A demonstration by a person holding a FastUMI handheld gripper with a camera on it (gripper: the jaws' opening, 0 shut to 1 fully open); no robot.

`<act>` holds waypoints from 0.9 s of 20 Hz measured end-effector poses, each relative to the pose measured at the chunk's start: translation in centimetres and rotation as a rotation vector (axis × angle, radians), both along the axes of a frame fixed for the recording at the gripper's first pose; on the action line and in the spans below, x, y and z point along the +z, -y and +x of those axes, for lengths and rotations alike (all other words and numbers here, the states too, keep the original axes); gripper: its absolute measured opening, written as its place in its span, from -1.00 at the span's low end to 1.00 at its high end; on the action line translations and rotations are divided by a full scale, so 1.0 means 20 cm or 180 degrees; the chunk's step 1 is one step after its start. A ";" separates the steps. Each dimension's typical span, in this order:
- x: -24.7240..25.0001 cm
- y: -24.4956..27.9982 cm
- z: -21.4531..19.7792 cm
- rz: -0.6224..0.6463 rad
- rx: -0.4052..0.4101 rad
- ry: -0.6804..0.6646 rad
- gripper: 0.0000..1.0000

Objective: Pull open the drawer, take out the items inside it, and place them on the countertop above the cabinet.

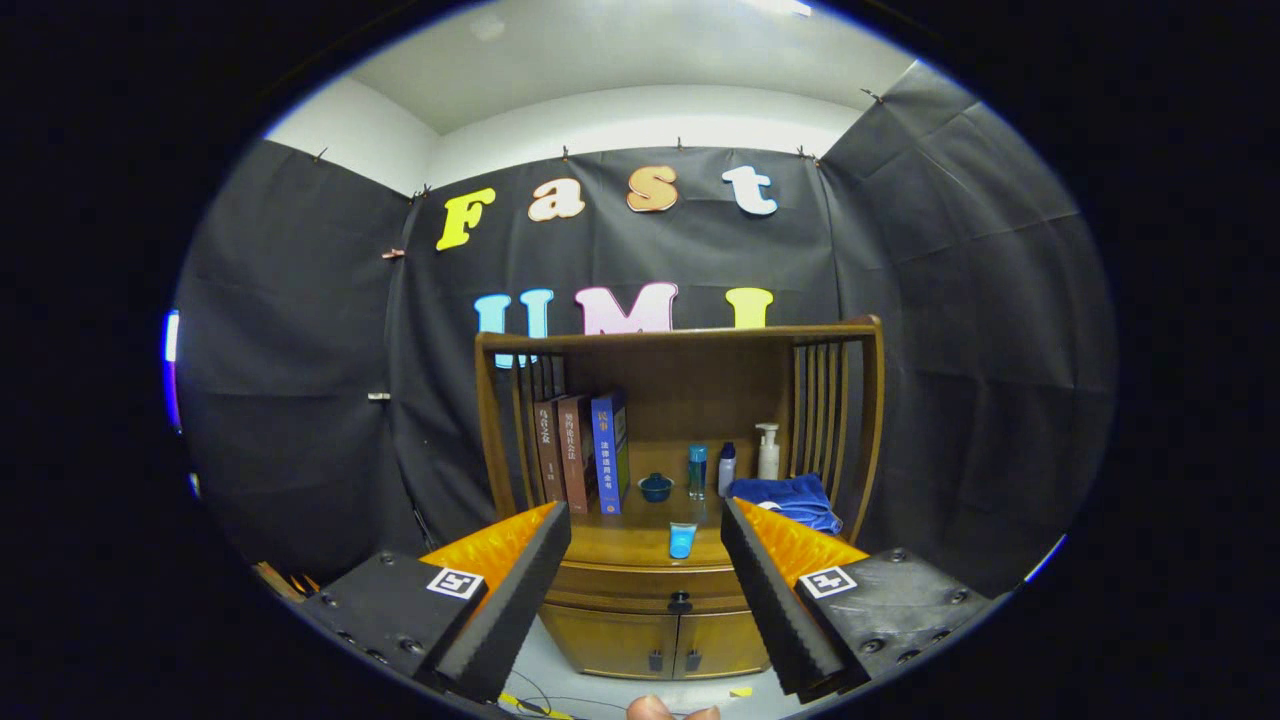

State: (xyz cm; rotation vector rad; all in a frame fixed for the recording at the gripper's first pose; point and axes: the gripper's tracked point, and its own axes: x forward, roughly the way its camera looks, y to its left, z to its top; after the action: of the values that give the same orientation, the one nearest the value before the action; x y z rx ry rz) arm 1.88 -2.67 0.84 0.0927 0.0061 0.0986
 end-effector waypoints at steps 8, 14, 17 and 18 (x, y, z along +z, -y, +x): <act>0.17 0.02 -0.27 -0.0067 -0.0054 0.0056 0.97; 0.28 0.06 -0.32 -0.0085 -0.0148 0.0205 0.98; 0.30 0.05 -0.33 -0.0097 -0.0150 0.0221 0.98; 0.32 0.05 -0.33 -0.0087 -0.0152 0.0239 0.98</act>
State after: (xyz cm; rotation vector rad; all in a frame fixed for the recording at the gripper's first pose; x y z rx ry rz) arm -4.63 -3.67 7.15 0.0616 -0.0697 0.0540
